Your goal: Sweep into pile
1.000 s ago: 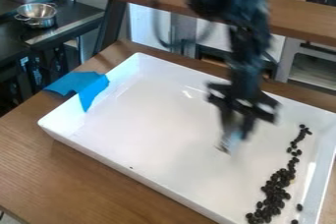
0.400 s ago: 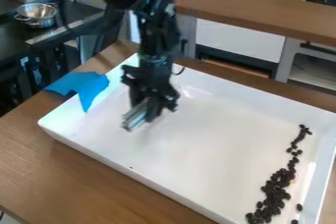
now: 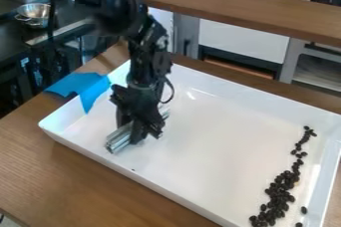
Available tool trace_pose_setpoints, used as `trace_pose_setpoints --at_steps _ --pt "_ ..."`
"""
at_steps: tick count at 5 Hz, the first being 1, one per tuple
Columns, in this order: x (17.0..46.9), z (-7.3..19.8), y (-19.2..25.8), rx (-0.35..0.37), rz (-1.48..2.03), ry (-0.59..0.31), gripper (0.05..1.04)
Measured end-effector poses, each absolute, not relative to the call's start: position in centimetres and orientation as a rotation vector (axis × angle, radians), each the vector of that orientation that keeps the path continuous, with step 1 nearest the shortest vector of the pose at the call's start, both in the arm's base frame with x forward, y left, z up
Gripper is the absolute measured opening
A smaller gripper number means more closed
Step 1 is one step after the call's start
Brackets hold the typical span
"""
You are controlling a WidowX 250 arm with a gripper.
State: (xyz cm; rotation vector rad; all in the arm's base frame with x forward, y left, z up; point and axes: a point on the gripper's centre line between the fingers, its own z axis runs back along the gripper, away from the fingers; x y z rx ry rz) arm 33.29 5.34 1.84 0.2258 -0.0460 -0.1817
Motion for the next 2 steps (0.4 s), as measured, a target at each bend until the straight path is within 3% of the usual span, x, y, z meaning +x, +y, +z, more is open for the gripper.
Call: trace_pose_setpoints --at_steps 2 --pt "31.56 1.61 3.49 0.194 -0.222 -0.037 0.383"
